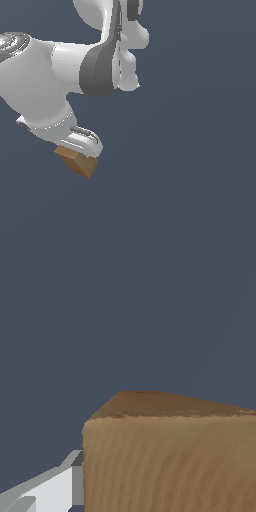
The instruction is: Pick up the object and move it to a goal position.
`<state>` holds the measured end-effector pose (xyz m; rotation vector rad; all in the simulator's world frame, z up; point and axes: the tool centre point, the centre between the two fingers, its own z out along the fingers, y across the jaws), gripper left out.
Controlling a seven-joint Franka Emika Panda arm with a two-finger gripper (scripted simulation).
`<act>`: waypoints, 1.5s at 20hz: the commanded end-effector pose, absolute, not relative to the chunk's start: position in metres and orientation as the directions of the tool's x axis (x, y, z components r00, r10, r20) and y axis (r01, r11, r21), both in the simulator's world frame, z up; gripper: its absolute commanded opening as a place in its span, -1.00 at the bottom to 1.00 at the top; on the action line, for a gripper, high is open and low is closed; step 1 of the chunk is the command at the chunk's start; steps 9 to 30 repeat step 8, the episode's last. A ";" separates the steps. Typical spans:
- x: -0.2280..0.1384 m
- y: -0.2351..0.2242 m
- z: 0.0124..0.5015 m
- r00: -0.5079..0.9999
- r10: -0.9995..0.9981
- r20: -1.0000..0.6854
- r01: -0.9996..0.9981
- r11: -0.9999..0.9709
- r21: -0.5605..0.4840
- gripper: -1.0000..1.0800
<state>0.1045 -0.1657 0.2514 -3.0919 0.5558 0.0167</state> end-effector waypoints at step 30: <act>0.108 -0.174 0.263 0.938 -0.347 0.000 -0.347 -0.938 0.000 -1.00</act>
